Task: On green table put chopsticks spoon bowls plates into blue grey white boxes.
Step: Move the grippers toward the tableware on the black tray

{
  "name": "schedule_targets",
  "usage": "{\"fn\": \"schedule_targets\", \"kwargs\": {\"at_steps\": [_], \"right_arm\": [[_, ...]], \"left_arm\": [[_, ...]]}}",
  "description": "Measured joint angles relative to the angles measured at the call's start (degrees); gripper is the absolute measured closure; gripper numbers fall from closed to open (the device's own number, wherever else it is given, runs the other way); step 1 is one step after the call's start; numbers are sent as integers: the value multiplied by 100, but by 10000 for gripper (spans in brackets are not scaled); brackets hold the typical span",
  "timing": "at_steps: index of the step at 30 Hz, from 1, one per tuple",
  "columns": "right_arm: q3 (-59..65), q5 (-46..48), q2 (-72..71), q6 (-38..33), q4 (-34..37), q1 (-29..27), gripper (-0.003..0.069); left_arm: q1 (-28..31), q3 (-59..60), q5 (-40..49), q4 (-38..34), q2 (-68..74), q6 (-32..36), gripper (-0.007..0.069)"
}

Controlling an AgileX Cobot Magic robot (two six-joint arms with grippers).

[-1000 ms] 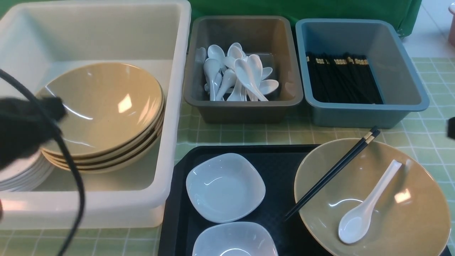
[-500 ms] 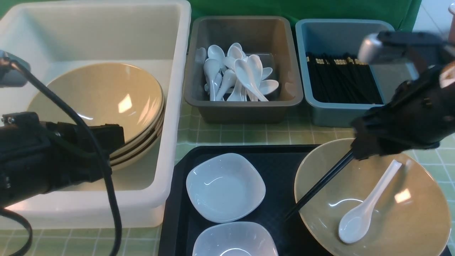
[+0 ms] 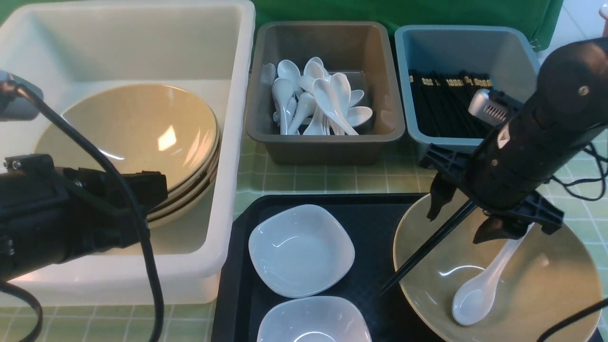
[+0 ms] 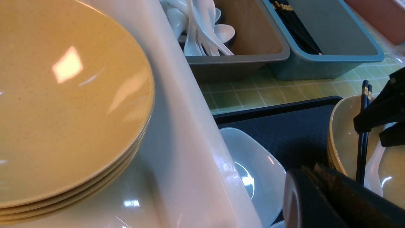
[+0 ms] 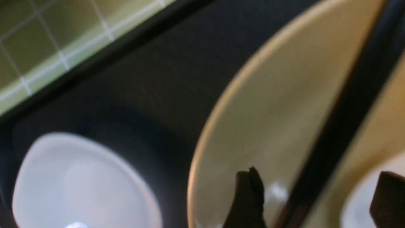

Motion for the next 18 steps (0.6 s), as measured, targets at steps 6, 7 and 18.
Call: {"fn": "schedule_targets", "kwargs": {"at_steps": [6,7,18], "right_arm": [[0,-233,290,-695,0,0,239],[0,-233,290,-838,0,0,276],[-5,-117,-56,-2646,-4,0,604]], "left_arm": [[0,0,6,0,0,0,626],[0,0,6,0,0,0,626],[0,0,6,0,0,-11,626]]}}
